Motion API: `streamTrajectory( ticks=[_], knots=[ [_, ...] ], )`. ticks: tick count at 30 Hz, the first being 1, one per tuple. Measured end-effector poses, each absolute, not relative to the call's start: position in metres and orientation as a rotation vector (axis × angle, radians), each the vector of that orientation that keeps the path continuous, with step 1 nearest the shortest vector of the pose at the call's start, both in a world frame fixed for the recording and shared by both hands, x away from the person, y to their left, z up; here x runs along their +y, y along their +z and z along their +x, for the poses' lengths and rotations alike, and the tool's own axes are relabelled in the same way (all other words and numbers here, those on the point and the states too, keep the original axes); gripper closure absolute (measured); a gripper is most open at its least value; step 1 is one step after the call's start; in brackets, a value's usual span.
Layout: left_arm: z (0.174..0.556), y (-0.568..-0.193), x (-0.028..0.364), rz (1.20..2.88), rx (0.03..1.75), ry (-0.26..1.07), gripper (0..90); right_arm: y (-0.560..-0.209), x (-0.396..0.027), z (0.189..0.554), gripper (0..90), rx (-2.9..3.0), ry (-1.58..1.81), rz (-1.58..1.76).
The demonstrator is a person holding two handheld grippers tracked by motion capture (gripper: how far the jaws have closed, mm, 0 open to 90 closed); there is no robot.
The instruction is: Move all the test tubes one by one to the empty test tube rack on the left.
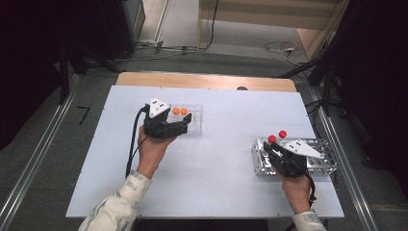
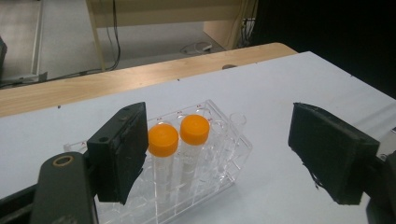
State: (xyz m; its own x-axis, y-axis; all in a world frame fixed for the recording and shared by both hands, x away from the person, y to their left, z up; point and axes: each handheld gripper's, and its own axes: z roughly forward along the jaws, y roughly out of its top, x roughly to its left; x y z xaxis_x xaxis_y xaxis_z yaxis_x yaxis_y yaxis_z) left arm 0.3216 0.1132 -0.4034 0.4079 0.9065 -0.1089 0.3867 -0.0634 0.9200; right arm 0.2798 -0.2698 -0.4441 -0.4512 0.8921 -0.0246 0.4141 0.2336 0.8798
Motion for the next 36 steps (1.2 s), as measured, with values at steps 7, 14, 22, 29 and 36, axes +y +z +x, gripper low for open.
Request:
streamTrajectory(
  ticks=[7, 14, 22, 29, 36],
  knots=[
    [0.322, -0.403, 0.113, 1.654, 1.154, 0.641, 20.4, -0.419, -0.275, 0.274, 71.3, 1.936, 1.215, 1.169],
    [0.321, -0.403, 0.111, 1.659, 1.148, 0.639, 20.3, -0.4, -0.278, 0.265, 71.5, 1.908, 1.266, 1.141],
    [0.32, -0.403, 0.107, 1.663, 1.137, 0.635, 20.4, -0.395, -0.264, 0.259, 71.5, 1.956, 1.289, 1.082],
    [0.317, -0.403, 0.104, 1.67, 1.123, 0.627, 20.3, -0.399, -0.241, 0.262, 71.5, 2.019, 1.303, 1.035],
    [0.312, -0.402, 0.098, 1.673, 1.097, 0.613, 20.4, -0.408, -0.216, 0.268, 71.5, 2.076, 1.297, 1.007]
  ],
)
